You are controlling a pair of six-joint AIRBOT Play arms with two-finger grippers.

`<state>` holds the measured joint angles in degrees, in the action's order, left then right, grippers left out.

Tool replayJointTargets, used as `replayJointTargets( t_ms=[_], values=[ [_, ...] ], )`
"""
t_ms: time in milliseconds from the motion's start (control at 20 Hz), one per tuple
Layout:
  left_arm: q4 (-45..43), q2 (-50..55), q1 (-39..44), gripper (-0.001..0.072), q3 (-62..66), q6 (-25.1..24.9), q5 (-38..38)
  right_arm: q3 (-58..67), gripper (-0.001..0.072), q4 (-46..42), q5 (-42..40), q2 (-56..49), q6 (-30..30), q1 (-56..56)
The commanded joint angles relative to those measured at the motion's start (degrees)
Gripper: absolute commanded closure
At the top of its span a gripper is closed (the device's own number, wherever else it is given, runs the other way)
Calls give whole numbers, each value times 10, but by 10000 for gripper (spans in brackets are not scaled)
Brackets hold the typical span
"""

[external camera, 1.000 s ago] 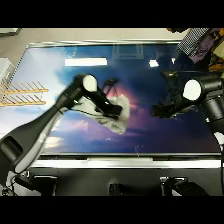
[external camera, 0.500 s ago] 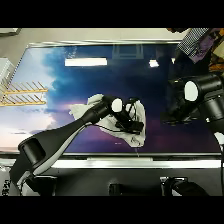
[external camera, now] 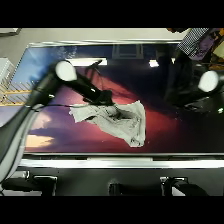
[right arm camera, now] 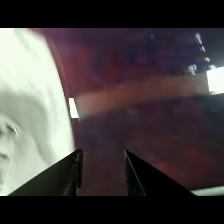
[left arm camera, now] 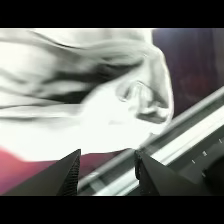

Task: Fold the clothes and pants, and hang the long-sleeved shirts on hangers.

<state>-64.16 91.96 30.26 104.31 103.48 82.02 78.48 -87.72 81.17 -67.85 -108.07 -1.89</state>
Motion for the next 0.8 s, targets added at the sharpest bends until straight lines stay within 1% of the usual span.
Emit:
replayJointTargets(
  t_ms=[0, 50, 100, 200, 300, 350, 400, 500, 750],
  values=[
    [-13, -55, -56, 318, 0, -7, 23, 1, 406, 284, -30, -43, 112, 170],
    [-13, -58, -63, 318, 0, -7, 24, -8, 402, 354, -25, -63, 164, 201],
    [-13, -57, -69, 318, 0, -7, 24, -19, 388, 395, -19, -87, 202, 221],
    [-13, -56, -74, 318, 0, -6, 24, -41, 387, 402, -19, -133, 247, 221],
    [-15, -56, -74, 318, 0, -6, 24, -64, 377, 417, -36, -179, 276, 209],
    [-15, -56, -74, 318, 0, -6, 24, -74, 320, 434, -47, -202, 294, 201],
    [-15, -56, -74, 318, 0, -6, 24, -78, 289, 449, -53, -224, 308, 193],
    [-15, -56, -74, 318, 0, -6, 24, -79, 290, 476, -60, -265, 326, 172],
    [-15, -56, -74, 318, 0, -6, 24, -79, 290, 476, -89, -321, 329, 111]
  ],
)
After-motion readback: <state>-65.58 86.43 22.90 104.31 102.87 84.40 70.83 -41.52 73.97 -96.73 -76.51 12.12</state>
